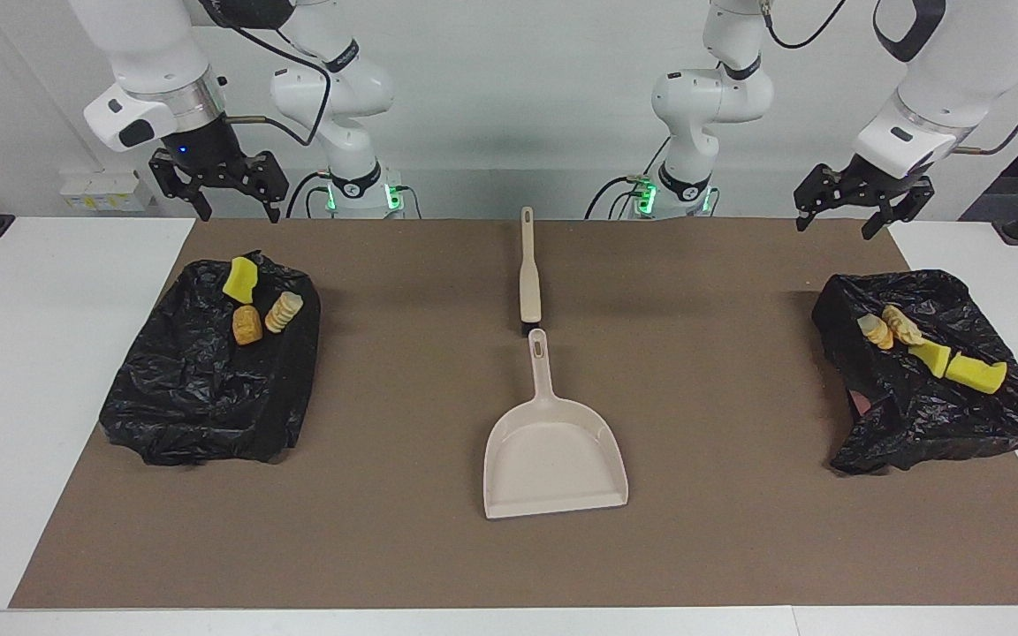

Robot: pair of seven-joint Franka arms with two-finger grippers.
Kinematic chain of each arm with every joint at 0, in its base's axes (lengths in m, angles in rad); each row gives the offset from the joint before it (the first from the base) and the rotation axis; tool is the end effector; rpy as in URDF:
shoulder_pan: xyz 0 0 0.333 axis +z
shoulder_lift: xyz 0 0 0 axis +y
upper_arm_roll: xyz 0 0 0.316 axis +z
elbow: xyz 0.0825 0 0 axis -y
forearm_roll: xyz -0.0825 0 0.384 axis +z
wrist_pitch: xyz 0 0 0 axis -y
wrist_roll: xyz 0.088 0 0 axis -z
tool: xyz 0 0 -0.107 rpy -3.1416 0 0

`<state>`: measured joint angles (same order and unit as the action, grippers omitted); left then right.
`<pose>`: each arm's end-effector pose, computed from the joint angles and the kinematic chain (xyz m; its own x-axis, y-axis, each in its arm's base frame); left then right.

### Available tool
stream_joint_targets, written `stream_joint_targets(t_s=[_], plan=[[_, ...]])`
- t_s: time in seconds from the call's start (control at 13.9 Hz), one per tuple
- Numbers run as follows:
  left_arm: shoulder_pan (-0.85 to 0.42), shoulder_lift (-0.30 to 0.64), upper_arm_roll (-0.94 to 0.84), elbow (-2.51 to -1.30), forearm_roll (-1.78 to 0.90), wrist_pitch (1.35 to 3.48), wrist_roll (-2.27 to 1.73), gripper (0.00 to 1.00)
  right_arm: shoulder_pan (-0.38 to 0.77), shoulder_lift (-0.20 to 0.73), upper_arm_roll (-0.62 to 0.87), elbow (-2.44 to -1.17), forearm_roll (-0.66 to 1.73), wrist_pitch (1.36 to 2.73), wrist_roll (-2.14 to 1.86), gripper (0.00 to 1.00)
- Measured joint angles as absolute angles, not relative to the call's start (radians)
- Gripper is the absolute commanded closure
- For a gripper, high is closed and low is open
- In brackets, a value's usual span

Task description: Sweep and dump trash in bin

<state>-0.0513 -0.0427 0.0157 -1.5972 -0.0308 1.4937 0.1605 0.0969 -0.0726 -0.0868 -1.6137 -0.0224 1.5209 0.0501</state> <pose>0.5324 -0.0223 0.6289 0.9788 -0.1971 -0.0549 -0.1950 -0.9800 0.0408 0.5267 0.0010 0.6391 0.9990 -0.0407 -0.0196 -0.0404 -0.9990 0.0171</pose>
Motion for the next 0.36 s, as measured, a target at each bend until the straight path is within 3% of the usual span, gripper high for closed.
stream_joint_targets(t_s=[0.36], plan=[[-0.048, -0.041, 0.016, -1.590, -0.032, 1.489, 0.160, 0.00, 0.097, -0.073, -0.087, -1.614, -0.022, 1.521, 0.050, 0.00]])
